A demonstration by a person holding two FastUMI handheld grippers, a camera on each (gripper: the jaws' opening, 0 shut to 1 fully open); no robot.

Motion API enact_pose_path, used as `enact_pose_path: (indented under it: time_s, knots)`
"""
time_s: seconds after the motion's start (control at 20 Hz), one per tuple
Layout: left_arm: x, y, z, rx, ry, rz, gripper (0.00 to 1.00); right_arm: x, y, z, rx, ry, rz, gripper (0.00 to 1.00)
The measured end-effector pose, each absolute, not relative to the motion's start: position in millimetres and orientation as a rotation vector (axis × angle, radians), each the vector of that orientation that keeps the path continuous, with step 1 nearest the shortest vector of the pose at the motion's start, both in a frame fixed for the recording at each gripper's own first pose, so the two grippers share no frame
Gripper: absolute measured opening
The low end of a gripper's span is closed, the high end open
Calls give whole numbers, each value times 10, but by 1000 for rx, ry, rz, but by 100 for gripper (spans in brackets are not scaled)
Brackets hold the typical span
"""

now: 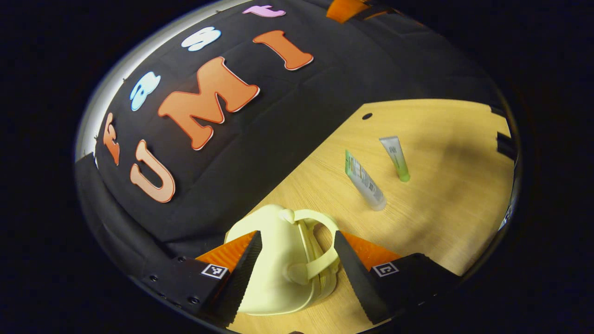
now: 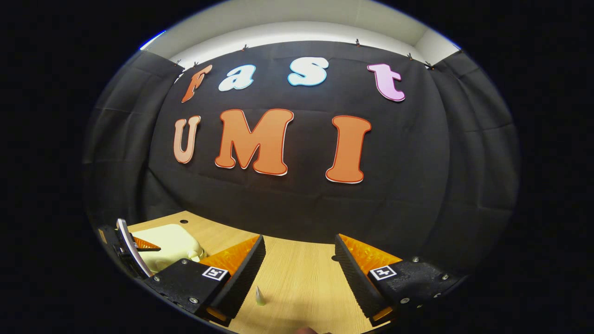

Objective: First open the suitcase, pack the skin care products into it, and then close the suitcase.

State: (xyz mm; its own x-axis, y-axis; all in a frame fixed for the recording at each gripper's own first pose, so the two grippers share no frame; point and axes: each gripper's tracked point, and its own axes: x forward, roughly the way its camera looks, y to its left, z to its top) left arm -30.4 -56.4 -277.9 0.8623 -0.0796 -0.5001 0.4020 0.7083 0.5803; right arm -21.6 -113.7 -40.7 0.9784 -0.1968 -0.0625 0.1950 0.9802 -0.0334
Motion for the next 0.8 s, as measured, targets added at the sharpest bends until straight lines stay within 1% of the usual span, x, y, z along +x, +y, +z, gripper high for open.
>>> enact_pose_path:
  time_s: [0.1, 0.15, 0.3, 0.35, 0.4, 0.5, 0.55, 0.65, 0.7, 0.75, 0.8]
  knots:
    - [-350, -589, -2970, 791, 497, -305, 96, -213, -1167, -426, -23, 67, -195, 95]
    - [-365, -572, -3033, 821, 510, -308, 93, -206, -1179, -439, -21, 67, -196, 95]
    - [-323, -572, -3141, 938, 504, -301, 93, -199, -1230, -454, -17, 63, -194, 95]
    - [-305, -562, -3201, 979, 503, -301, 83, -209, -1257, -470, -16, 63, -193, 95]
    - [-289, -565, -3255, 1018, 503, -300, 79, -205, -1270, -473, -14, 61, -191, 95]
    - [-256, -585, -3367, 1094, 511, -304, 79, -206, -1297, -486, -15, 61, -185, 95]
    - [-252, -612, -3412, 1114, 512, -308, 51, -214, -1326, -479, -18, 57, -183, 95]
    - [-232, -678, -3383, 1157, 475, -267, 19, -246, -1386, -498, -27, 54, -180, 95]
    - [-159, -655, -3392, 1150, 468, -265, 17, -244, -1408, -513, -27, 57, -179, 95]
    - [-225, -662, -3280, 1135, 463, -245, 12, -243, -1411, -532, -21, 59, -170, 95]
    - [-219, -672, -3237, 1095, 461, -243, 3, -242, -1410, -542, -15, 59, -163, 95]
